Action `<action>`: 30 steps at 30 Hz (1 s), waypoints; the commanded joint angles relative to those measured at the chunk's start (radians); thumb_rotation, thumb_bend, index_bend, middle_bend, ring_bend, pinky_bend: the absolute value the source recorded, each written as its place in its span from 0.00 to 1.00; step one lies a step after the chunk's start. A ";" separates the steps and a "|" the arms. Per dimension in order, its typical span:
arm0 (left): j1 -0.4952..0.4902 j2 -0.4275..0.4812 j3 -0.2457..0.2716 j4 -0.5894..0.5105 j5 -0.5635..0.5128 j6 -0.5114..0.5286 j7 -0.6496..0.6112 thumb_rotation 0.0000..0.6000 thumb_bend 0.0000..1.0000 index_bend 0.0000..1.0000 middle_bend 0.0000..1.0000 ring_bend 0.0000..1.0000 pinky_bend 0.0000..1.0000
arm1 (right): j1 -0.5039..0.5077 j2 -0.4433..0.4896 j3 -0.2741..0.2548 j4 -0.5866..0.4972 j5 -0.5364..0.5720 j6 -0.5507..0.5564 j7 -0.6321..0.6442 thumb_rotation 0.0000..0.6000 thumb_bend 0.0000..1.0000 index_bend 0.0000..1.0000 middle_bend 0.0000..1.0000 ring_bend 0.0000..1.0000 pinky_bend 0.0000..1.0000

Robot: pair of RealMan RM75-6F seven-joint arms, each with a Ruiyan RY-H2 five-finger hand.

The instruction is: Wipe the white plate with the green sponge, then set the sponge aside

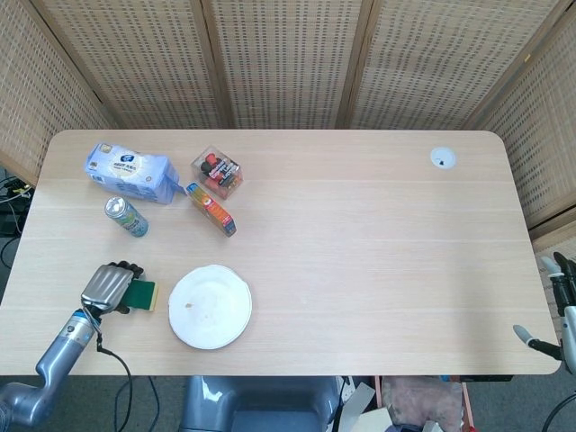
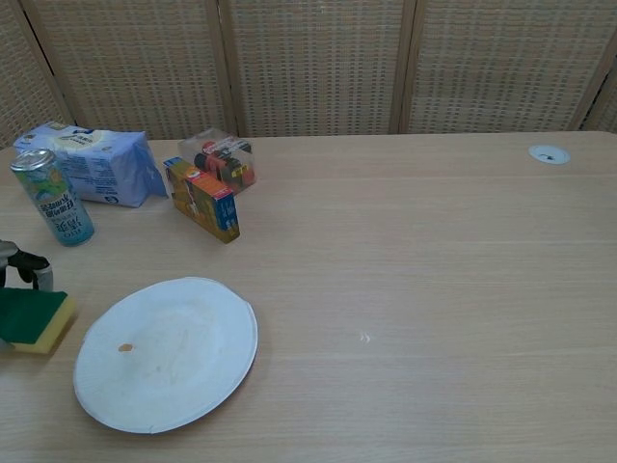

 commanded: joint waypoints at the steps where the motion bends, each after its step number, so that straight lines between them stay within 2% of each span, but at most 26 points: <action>1: -0.001 0.037 -0.006 -0.044 0.026 0.050 0.024 1.00 0.04 0.46 0.41 0.30 0.38 | 0.001 -0.001 0.000 0.001 0.001 -0.002 -0.002 1.00 0.00 0.00 0.00 0.00 0.00; 4: -0.022 0.094 -0.010 -0.114 0.128 0.160 0.108 1.00 0.04 0.47 0.41 0.30 0.38 | 0.004 -0.002 0.003 -0.001 0.007 -0.005 -0.006 1.00 0.00 0.00 0.00 0.00 0.00; 6: -0.049 0.121 -0.005 -0.156 0.187 0.184 0.178 1.00 0.04 0.47 0.42 0.30 0.38 | 0.005 -0.002 0.006 -0.003 0.011 -0.007 -0.006 1.00 0.00 0.00 0.00 0.00 0.00; 10: -0.117 0.137 0.007 -0.207 0.256 0.127 0.336 1.00 0.04 0.50 0.42 0.30 0.40 | 0.007 0.000 0.011 -0.005 0.022 -0.011 -0.004 1.00 0.00 0.00 0.00 0.00 0.00; 17: -0.202 0.092 -0.004 -0.232 0.252 -0.010 0.519 1.00 0.04 0.51 0.42 0.30 0.40 | 0.017 0.002 0.013 -0.001 0.036 -0.034 0.002 1.00 0.00 0.00 0.00 0.00 0.00; 23: -0.245 0.039 0.022 -0.185 0.272 -0.076 0.600 1.00 0.04 0.51 0.42 0.30 0.41 | 0.024 0.005 0.017 0.003 0.049 -0.051 0.014 1.00 0.00 0.00 0.00 0.00 0.00; 30: -0.249 0.016 0.044 -0.156 0.276 -0.072 0.605 1.00 0.04 0.51 0.42 0.30 0.41 | 0.022 0.007 0.012 0.007 0.043 -0.049 0.025 1.00 0.00 0.00 0.00 0.00 0.00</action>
